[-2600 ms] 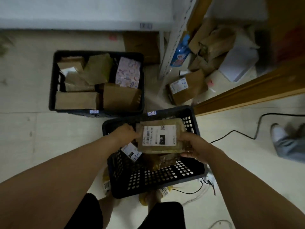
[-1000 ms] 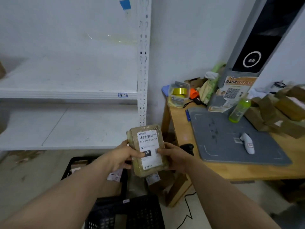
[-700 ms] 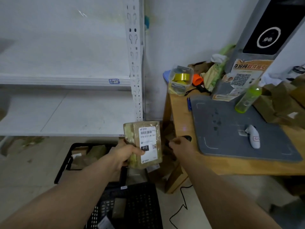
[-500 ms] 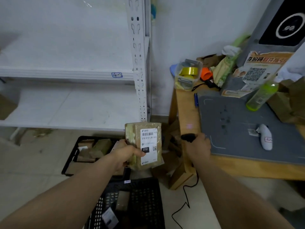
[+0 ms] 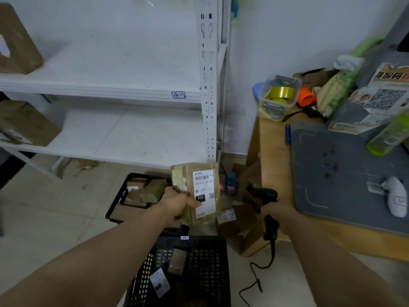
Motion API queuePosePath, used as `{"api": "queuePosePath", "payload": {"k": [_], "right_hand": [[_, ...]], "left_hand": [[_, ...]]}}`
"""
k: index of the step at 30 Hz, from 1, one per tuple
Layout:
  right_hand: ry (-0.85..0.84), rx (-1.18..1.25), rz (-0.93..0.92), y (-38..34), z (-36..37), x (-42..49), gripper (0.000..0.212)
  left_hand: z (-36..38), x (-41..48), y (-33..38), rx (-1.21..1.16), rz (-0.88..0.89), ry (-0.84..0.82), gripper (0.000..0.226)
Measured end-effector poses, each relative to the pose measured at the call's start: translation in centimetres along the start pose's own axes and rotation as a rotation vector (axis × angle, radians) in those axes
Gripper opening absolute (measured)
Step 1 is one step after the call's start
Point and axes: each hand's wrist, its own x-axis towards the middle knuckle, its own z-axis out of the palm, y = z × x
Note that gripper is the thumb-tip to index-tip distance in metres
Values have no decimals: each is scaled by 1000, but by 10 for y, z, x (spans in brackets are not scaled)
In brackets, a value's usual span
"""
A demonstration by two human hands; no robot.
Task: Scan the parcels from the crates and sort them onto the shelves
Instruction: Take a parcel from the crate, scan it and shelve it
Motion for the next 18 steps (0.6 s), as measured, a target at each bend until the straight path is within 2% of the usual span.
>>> {"api": "queuePosePath", "payload": {"k": [4, 9, 13, 18], "right_hand": [[-258, 33, -127, -13, 15, -41, 37], [-407, 93, -302, -29, 34, -75, 30], [-414, 79, -373, -33, 47, -85, 20], [-376, 121, -427, -35, 56, -99, 32]], "left_hand": [[-7, 5, 0, -34, 11, 90, 84], [-17, 9, 0, -49, 47, 189, 73], [-23, 9, -1, -46, 61, 234, 70], [-32, 24, -10, -60, 65, 237, 87]]}}
